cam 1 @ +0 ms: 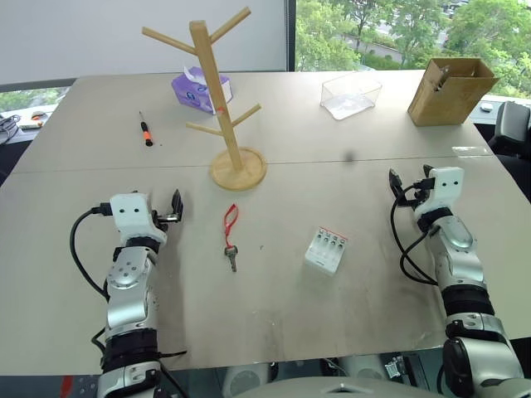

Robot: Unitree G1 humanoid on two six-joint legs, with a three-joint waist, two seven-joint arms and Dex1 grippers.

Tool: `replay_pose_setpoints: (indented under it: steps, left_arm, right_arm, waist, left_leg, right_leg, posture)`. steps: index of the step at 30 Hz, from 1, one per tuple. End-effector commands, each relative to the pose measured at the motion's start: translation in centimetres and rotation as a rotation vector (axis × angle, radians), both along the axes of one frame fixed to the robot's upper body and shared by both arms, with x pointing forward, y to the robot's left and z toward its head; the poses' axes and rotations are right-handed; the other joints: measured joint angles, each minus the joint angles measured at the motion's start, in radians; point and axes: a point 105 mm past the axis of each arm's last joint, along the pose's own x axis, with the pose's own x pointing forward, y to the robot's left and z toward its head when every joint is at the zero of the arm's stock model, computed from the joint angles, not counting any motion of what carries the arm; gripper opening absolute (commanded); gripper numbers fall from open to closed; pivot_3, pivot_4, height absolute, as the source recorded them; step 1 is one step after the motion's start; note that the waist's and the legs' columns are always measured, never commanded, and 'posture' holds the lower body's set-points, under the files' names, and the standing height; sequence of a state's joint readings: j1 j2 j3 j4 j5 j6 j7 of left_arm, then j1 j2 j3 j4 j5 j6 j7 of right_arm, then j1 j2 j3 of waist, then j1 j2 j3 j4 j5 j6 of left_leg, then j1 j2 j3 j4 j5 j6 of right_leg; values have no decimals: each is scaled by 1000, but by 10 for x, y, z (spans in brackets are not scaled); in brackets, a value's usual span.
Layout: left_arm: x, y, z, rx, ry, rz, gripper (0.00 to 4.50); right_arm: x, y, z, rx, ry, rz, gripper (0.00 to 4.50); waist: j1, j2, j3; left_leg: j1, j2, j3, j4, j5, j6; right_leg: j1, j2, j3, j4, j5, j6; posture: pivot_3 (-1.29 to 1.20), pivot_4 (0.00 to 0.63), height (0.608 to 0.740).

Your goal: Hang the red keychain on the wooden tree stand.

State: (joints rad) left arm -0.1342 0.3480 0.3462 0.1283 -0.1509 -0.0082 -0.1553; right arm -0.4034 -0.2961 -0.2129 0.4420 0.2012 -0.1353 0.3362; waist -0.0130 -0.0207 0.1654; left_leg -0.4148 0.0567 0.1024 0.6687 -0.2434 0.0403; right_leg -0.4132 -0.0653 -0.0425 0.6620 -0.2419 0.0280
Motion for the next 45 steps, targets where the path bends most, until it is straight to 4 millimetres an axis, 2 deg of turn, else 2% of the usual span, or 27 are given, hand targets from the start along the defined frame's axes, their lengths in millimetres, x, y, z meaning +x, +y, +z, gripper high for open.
replay_pose_setpoints:
  steps: [1, 14, 20, 23, 26, 27, 29, 31, 34, 37, 40, 42, 45]
  left_arm:
    - [-2, 1, 14, 17, -54, -12, 4423]
    - [-4, -1, 20, -17, -94, -41, 4423]
    - [-3, -10, 21, -35, -107, -93, 4423]
    - [-3, -19, 23, -46, -123, -147, 4423]
    - [-9, -53, 40, -70, -192, -356, 4423]
    - [-13, -71, 42, -116, -190, -470, 4423]
    - [-23, -96, 39, -76, -141, -620, 4423]
    - [-43, -120, 36, -18, -107, -785, 4423]
    - [-86, -152, 21, 67, -24, -1050, 4423]
    - [-121, -162, 2, 113, 56, -1220, 4423]
    - [-144, -164, -10, 164, 95, -1320, 4423]
    - [-152, -163, -16, 215, 101, -1357, 4423]
    - [-146, -157, -22, 245, 84, -1321, 4423]
  right_arm:
    - [2, -3, 16, -3, -54, -5, 4500]
    - [2, -2, 15, -4, -51, 1, 4500]
    - [2, -1, 15, -4, -52, 2, 4500]
    - [2, -1, 15, -3, -51, 4, 4500]
    - [1, 3, 19, 3, -39, 71, 4500]
    - [0, 7, 21, 13, -34, 125, 4500]
    - [-3, 15, 24, 21, -11, 227, 4500]
    - [-8, 24, 26, 15, 38, 344, 4500]
    - [-23, 40, 40, 3, 95, 532, 4500]
    - [-37, 51, 52, -58, 116, 656, 4500]
    - [-52, 63, 61, -120, 163, 763, 4500]
    - [-59, 70, 64, -144, 194, 809, 4500]
    - [-82, 89, 58, -231, 286, 950, 4500]
  waist:
    - [0, 0, 0]
    - [0, 0, 0]
    - [0, 0, 0]
    - [0, 0, 0]
    - [0, 0, 0]
    - [2, 0, 0]
    - [1, 0, 0]
    - [-2, 0, 0]
    - [-7, 2, 1]
    - [-5, 5, 1]
    - [1, 5, 2]
    - [6, 5, 2]
    - [12, 6, 1]
  left_leg:
    - [0, 0, 0, 0, 0, 0]
    - [0, 0, 0, 0, 0, 0]
    - [0, 0, 0, 0, 0, 0]
    - [0, 0, 0, 0, 0, 0]
    - [0, 0, 0, 0, 0, 0]
    - [0, 0, 0, 0, 0, 0]
    - [0, 0, 0, 0, 0, 0]
    - [0, 0, 0, 0, 0, 0]
    - [1, 0, 1, -2, -2, 3]
    - [0, 1, 1, -3, -3, 4]
    - [0, 1, 0, -2, -3, 4]
    - [0, 1, 0, -2, -3, 5]
    - [-1, 0, -1, -2, -3, 5]
  right_leg:
    - [0, 0, 0, 0, 0, 0]
    - [0, 0, 0, 0, 0, 0]
    - [0, 0, 0, 0, 0, 0]
    - [0, 0, 0, 0, 0, 0]
    - [0, 0, 0, 0, 0, 0]
    - [0, 0, 0, 0, 0, 0]
    - [0, -1, 0, 0, 0, 0]
    - [0, -1, 0, 0, 0, 0]
    - [-1, 0, 2, 0, 0, 0]
    - [-2, 0, 2, -1, -1, -1]
    - [-2, 0, 0, -1, -2, -4]
    - [-2, -5, 0, -1, -3, -5]
    - [-2, -6, -2, -2, -3, -5]
  posture:
    - [0, 150, 740]
    - [0, 150, 740]
    - [0, 150, 740]
    - [0, 150, 740]
    - [0, 150, 740]
    - [0, 150, 740]
    - [0, 150, 740]
    - [0, 150, 740]
    - [0, 150, 740]
    - [0, 150, 740]
    - [0, 150, 740]
    - [0, 150, 740]
    - [0, 150, 740]
